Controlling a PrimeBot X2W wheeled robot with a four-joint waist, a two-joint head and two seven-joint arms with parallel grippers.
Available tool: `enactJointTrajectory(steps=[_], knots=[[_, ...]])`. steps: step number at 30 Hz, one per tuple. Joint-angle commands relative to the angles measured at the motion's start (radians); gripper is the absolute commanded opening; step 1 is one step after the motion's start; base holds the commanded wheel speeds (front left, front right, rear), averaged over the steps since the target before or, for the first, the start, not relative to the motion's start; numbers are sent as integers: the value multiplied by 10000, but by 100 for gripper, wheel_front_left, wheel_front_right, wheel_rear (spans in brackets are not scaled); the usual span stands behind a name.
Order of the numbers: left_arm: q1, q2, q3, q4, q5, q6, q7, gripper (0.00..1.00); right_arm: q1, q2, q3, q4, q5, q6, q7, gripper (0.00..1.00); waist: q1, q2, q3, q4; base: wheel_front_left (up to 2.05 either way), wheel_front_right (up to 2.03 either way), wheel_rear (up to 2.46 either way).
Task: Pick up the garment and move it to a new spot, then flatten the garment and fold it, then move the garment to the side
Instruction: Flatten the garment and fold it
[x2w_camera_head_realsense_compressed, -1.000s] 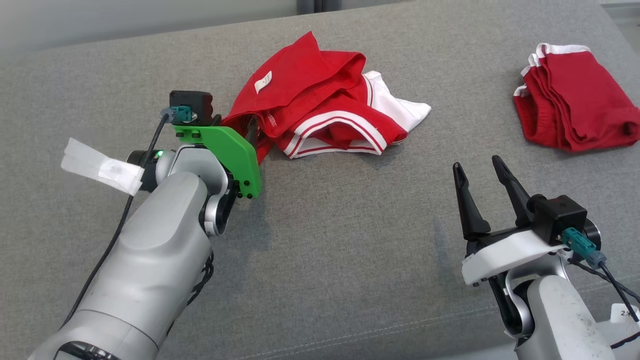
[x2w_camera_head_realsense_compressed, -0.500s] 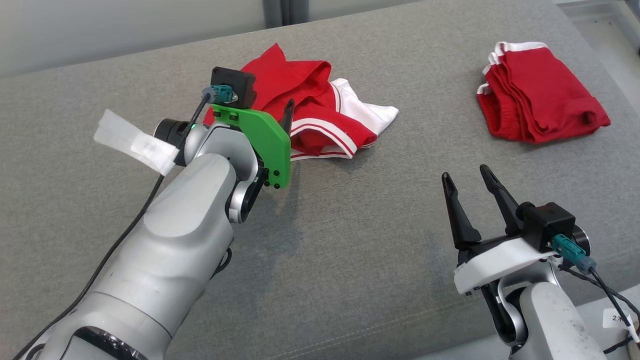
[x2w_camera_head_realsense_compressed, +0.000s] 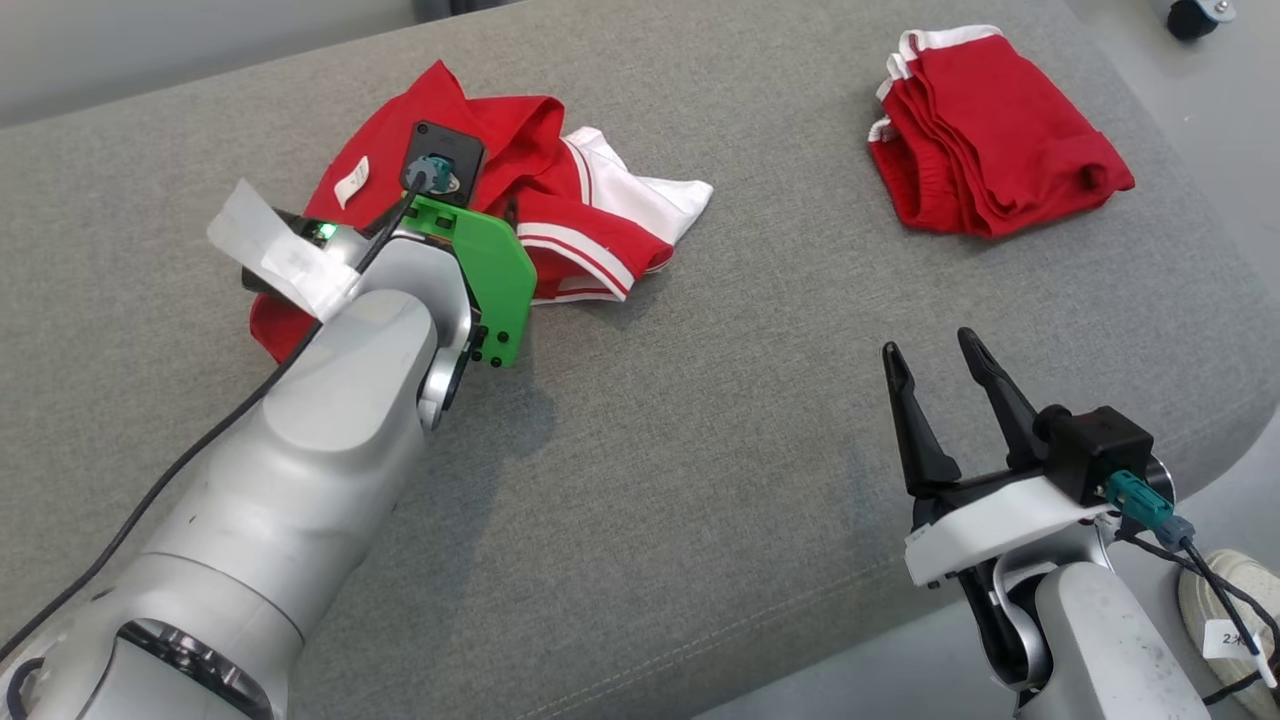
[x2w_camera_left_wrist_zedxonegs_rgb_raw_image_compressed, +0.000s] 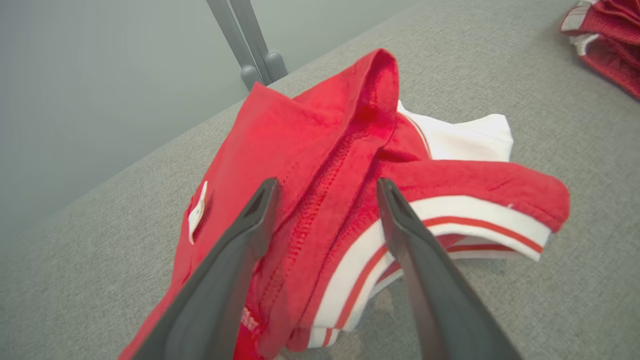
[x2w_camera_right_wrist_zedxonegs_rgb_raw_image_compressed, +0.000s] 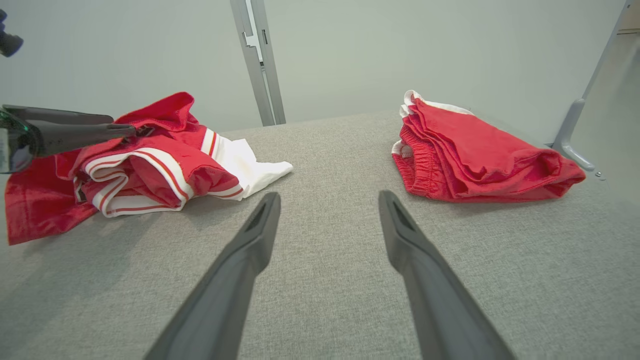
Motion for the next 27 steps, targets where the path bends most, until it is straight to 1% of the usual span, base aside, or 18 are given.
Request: enactJointTrajectory(steps=[1, 6, 10, 12, 13, 14, 21, 27], knots=[[-149, 93, -30, 67, 83, 86, -55, 100, -115, -1, 1, 30, 72, -15, -76, 100, 0, 0, 203, -179, 0, 0, 0], [-334, 215, -102, 392, 221, 151, -231, 100, -171, 0, -24, 89, 147, -15, -196, 100, 0, 0, 395, -193, 0, 0, 0], [-398, 125, 22, 541, 26, 68, -434, 100, -238, 0, -31, 158, 174, -15, -242, 100, 0, 0, 470, -108, 0, 0, 0], [-433, 63, 119, 569, -88, 8, -571, 40, -278, -1, -16, 200, 165, -15, -265, 100, 0, 0, 479, -46, 0, 0, 0], [-450, 12, 169, 569, -156, -28, -658, 17, -293, 0, -17, 224, 151, -15, -277, 100, 0, 0, 475, -9, 0, 0, 0], [-455, -44, 236, 557, -257, -50, -744, 0, -311, -1, -15, 242, 128, -15, -287, 100, 0, 0, 467, 26, 0, 0, 0], [-529, -311, 672, 413, -770, -350, -1298, 0, -305, -1, -60, 293, -1, -15, -242, 100, 0, 0, 282, 344, 0, 0, 0], [-516, -420, 1479, -167, -1483, -479, -2332, 0, -208, -1, -204, 232, -141, -15, -120, 100, 0, 0, 54, 822, 0, 0, 0]])
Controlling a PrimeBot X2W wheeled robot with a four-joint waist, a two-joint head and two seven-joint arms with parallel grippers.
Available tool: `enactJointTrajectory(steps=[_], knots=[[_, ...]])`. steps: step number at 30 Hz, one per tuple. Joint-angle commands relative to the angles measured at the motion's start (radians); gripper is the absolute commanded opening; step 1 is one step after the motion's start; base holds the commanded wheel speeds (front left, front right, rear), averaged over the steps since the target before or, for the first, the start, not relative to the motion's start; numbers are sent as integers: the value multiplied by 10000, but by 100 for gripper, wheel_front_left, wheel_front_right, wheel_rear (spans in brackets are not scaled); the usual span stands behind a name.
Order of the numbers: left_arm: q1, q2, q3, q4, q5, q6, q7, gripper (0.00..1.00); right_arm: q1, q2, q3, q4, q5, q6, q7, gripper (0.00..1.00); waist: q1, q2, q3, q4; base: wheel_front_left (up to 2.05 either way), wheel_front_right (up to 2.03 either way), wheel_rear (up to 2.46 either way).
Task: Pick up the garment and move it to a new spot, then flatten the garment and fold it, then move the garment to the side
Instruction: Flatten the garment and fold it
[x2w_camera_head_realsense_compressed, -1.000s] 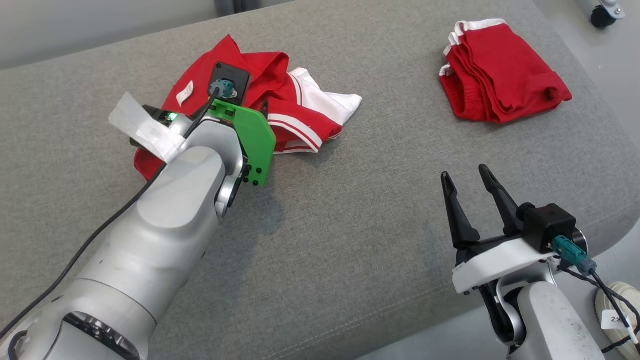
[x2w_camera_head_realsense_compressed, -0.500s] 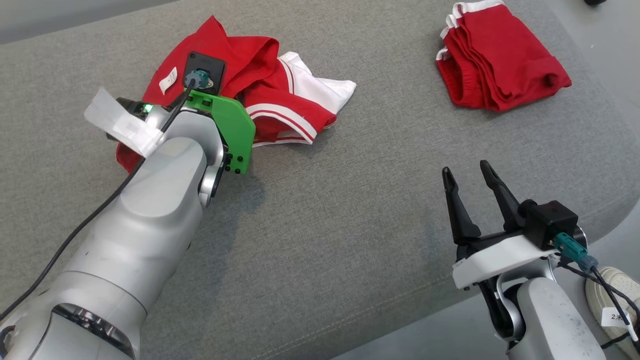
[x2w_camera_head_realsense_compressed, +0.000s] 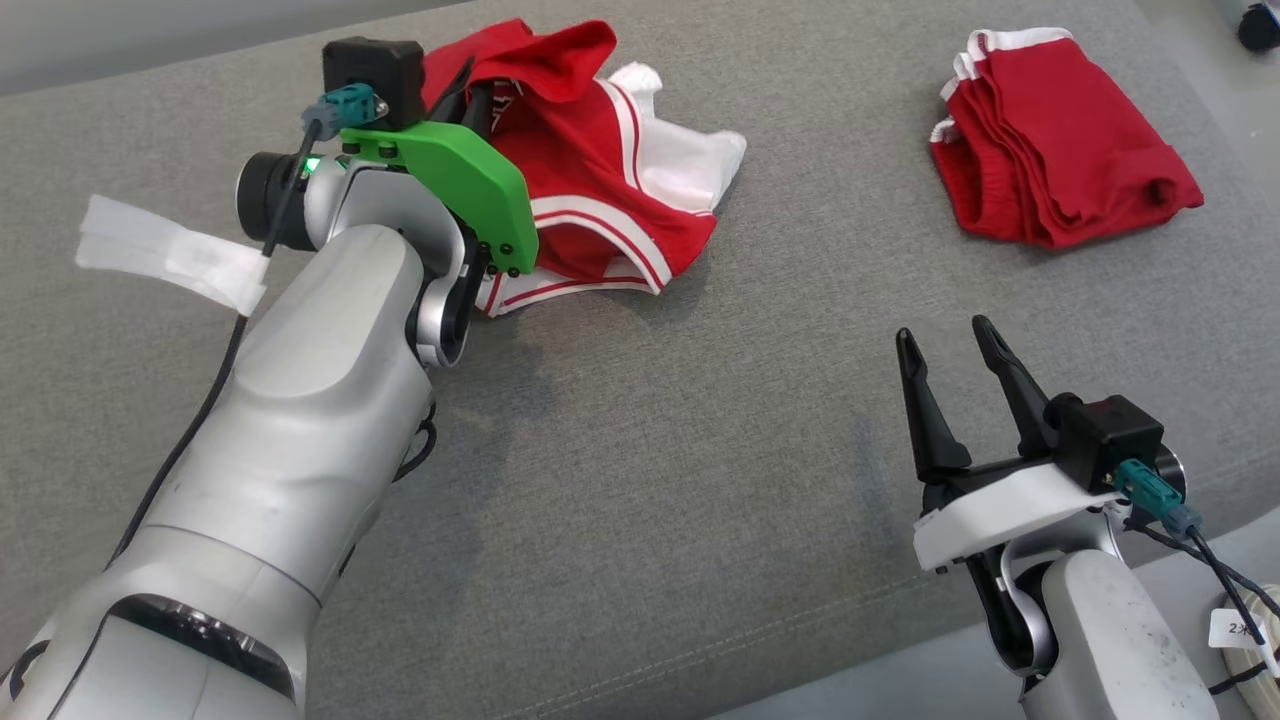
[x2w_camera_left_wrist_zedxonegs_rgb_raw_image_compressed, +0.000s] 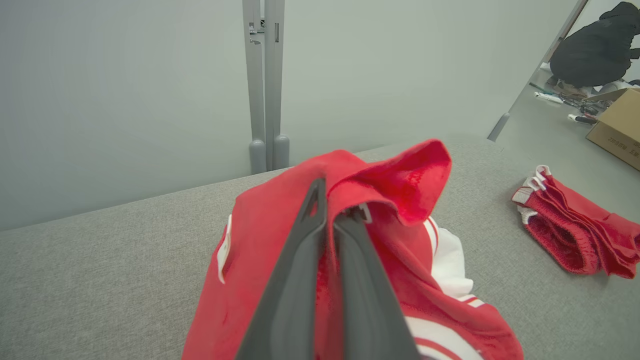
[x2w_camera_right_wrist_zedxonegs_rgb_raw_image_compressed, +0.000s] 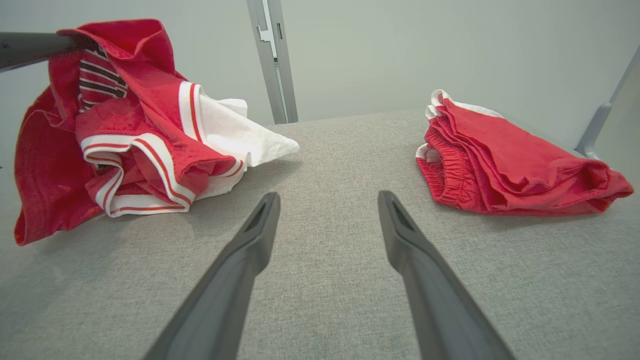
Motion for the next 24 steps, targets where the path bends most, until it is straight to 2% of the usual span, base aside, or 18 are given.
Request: enactJointTrajectory(steps=[1, 7, 16, 20, 24], knots=[[-68, 24, 267, -241, -256, -81, -356, 0, 65, -1, -44, -46, -86, -15, 37, 100, 1, 0, -204, 347, 0, 0, 0], [74, 143, 544, -936, -446, -191, -847, 0, 134, -1, -45, -108, -129, -15, 140, 100, 1, 0, -457, 791, 0, 0, 0], [51, -111, 536, -1893, -941, -652, -639, 0, 164, -4, 110, -49, -45, -15, 201, 100, 1, 0, -711, 867, 0, 0, 0], [-56, -266, 503, -2502, -1182, -700, -382, 0, 224, -3, 66, -43, -46, -15, 187, 100, 1, 0, -794, 844, 0, 0, 0], [168, -386, 621, -3420, -1931, -653, -114, 0, 287, -3, 24, -38, -52, -15, 160, 100, 1, 0, -812, 833, 0, 0, 0]])
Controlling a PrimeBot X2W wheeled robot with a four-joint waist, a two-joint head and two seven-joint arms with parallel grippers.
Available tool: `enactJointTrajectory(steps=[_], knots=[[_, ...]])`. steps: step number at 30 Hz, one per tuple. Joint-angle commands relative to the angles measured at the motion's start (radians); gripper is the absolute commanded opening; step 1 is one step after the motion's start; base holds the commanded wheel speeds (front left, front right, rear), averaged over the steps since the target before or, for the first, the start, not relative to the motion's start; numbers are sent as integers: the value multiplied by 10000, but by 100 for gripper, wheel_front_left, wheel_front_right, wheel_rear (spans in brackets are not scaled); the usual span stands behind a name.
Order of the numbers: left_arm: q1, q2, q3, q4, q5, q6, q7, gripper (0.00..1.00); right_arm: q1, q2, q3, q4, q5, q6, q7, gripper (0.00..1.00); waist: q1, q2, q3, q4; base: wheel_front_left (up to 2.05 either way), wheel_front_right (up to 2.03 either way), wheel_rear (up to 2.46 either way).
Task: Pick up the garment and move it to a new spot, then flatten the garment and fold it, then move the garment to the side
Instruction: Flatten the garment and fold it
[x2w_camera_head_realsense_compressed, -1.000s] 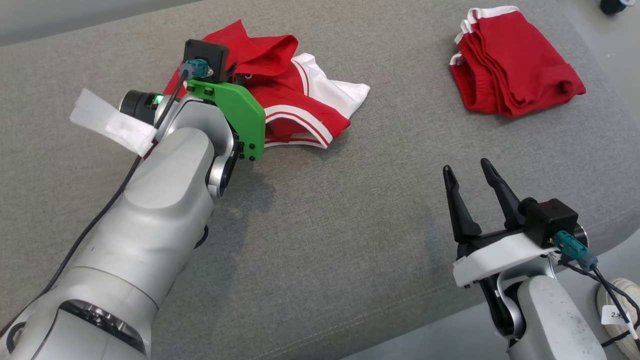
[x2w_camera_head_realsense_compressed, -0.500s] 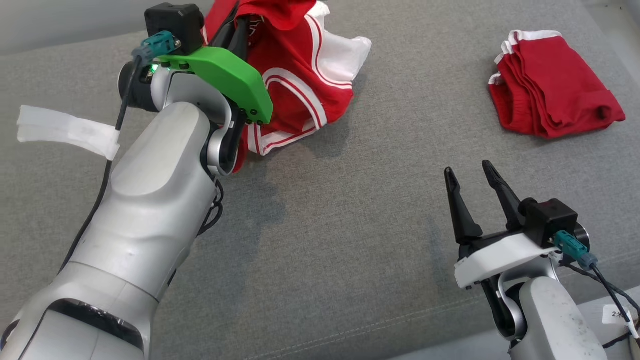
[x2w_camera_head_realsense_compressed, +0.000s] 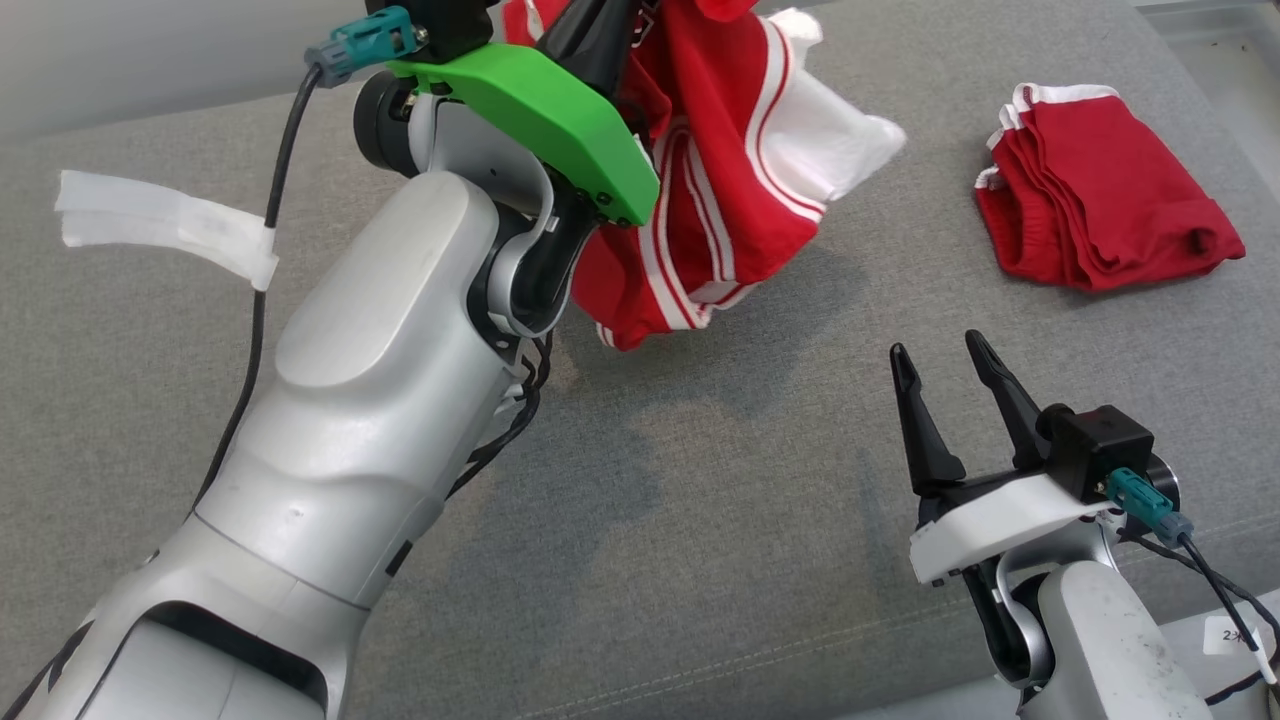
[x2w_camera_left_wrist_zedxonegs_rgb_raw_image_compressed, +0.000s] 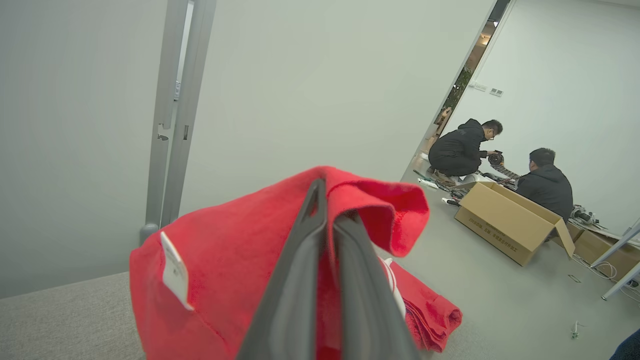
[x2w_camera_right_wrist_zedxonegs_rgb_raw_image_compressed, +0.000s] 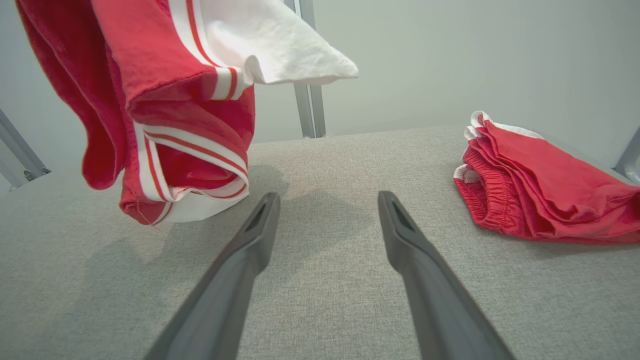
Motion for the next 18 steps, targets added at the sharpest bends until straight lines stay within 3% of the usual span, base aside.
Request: enactJointTrajectory(steps=[1, 8, 17, 18], knots=[[143, 24, 18, -117, -126, 142, 92, 0, 117, -4, -13, -3, 13, -15, -30, 100, 0, 0, 11, -3, 0, 0, 0], [811, 495, -277, 1084, -87, 1280, 1068, 0, 41, -4, 62, -7, 86, -15, -66, 100, 0, 0, 118, -31, 0, 0, 0], [1281, 1001, 128, 3222, -264, 1705, 446, 0, -51, -3, 195, -16, 10, -15, -12, 100, 0, 0, 173, -28, 0, 0, 0], [1260, 1050, 168, 3438, -257, 1719, 391, 10, -59, -6, 220, -23, 2, -15, 2, 100, 0, 0, 168, -37, 0, 0, 0]])
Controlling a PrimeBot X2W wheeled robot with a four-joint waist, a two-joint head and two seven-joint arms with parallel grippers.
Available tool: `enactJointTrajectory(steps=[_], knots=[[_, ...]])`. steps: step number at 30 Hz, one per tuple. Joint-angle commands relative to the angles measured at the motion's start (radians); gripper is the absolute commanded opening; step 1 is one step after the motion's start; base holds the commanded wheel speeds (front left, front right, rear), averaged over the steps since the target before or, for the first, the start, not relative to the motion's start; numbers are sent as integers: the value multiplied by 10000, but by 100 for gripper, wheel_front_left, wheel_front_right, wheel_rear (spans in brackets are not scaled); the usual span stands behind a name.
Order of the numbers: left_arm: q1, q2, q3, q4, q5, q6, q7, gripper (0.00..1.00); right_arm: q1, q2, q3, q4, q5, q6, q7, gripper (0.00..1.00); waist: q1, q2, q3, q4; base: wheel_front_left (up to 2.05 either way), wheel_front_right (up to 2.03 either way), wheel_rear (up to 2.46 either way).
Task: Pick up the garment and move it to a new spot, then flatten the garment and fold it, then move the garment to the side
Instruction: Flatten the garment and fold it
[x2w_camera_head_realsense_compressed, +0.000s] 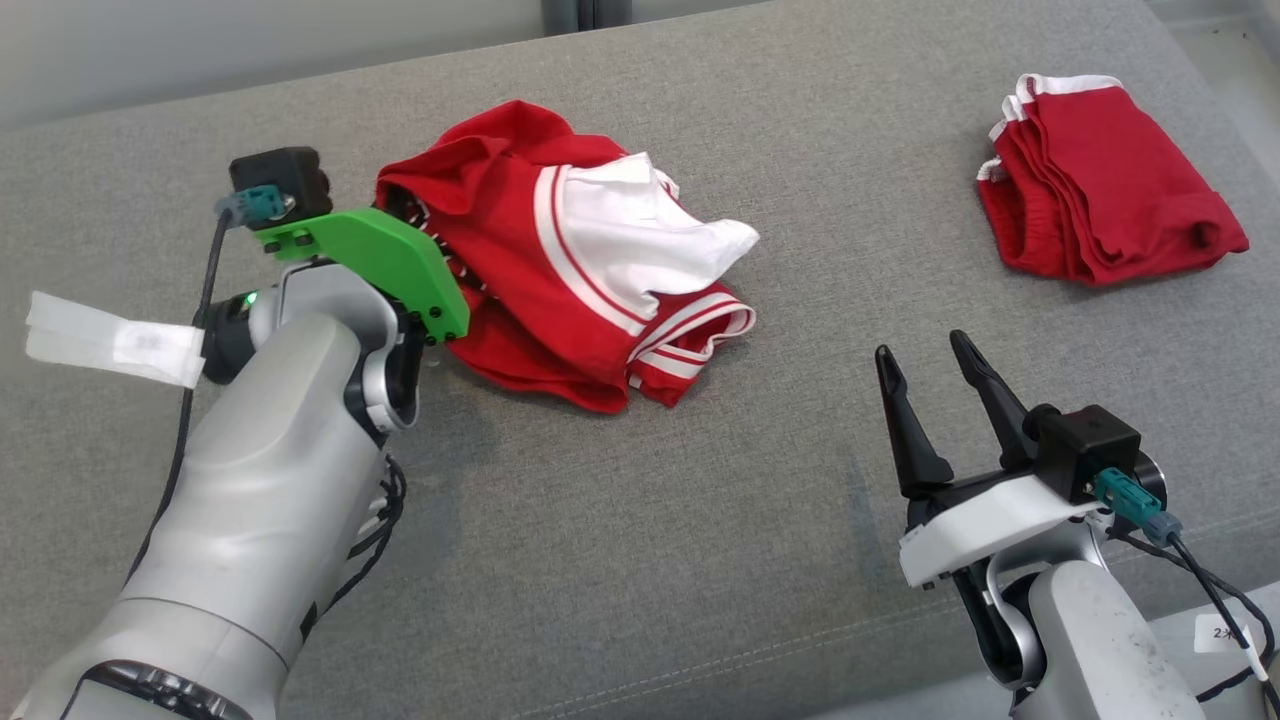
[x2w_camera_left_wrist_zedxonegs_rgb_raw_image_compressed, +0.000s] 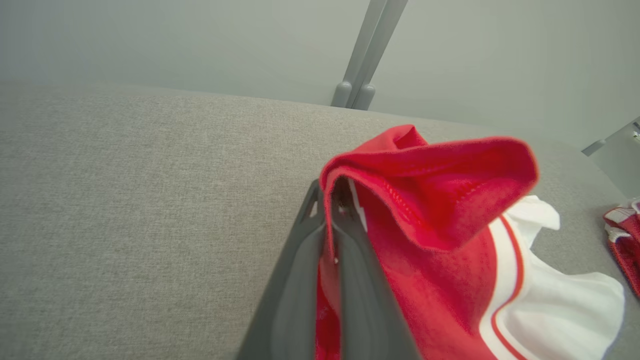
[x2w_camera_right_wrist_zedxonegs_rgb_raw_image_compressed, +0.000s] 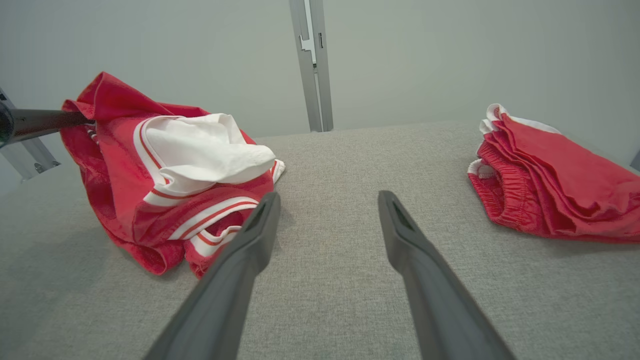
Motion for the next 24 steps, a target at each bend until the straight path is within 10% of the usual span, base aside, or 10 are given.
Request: enactJointTrajectory(steps=[1, 2, 3, 4, 24], knots=[[38, 150, 62, 276, -57, 70, -114, 32, -38, -6, 36, -25, -48, -15, 22, 100, 0, -1, -13, -18, 0, 0, 0], [18, 199, 114, 492, -93, 92, -152, 44, -37, -8, 46, -26, -48, -15, 26, 100, 0, -1, -20, -26, 0, 0, 0], [-15, 261, 160, 675, -105, 99, -236, 87, -32, -6, 58, -33, -56, -15, 37, 100, 0, -1, -27, -35, 0, 0, 0], [-54, 330, 211, 860, -109, 130, -315, 100, -22, -6, 70, -35, -67, -15, 43, 100, 0, -1, -38, -41, 0, 0, 0], [688, 624, 1360, 607, 101, -1171, -2264, 100, 398, -8, -231, -256, -357, -15, 310, 100, 0, -1, -607, 872, 0, 0, 0]])
